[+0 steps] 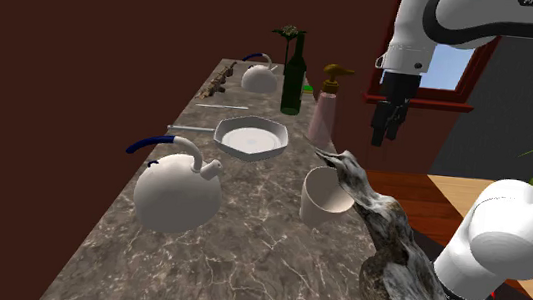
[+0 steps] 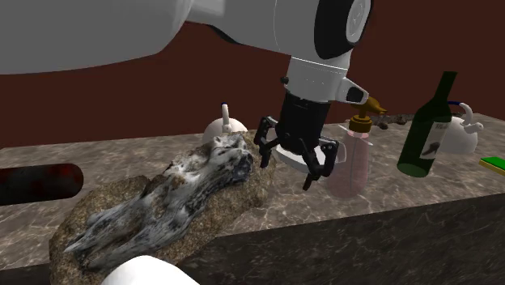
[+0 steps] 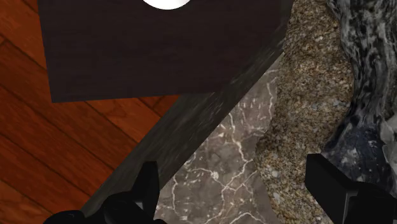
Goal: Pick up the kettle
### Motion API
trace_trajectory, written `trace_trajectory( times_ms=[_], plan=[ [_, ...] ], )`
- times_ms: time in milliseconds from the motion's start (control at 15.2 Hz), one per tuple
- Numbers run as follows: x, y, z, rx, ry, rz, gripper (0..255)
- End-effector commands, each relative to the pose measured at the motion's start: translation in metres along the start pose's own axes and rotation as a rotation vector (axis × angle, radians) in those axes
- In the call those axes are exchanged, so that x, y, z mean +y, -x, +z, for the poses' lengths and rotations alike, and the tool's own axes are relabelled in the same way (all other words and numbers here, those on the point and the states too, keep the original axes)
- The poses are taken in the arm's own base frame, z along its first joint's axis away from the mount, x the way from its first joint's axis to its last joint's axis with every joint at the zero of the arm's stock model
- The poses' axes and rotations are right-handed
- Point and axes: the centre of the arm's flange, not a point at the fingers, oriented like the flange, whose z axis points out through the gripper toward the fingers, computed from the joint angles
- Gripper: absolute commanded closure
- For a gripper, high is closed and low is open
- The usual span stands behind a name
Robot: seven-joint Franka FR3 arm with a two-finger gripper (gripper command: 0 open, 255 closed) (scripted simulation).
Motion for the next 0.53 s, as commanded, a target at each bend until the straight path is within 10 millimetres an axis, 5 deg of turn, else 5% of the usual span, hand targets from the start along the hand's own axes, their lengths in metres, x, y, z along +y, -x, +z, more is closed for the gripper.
trace_trajectory(
  times_ms=[0, 462],
  plan=[
    [0.000, 0.000, 0.000, 0.000, 0.000, 0.000, 0],
    [-0.067, -0.072, 0.003, -0.036, 0.023, -0.126, 0]
  ],
)
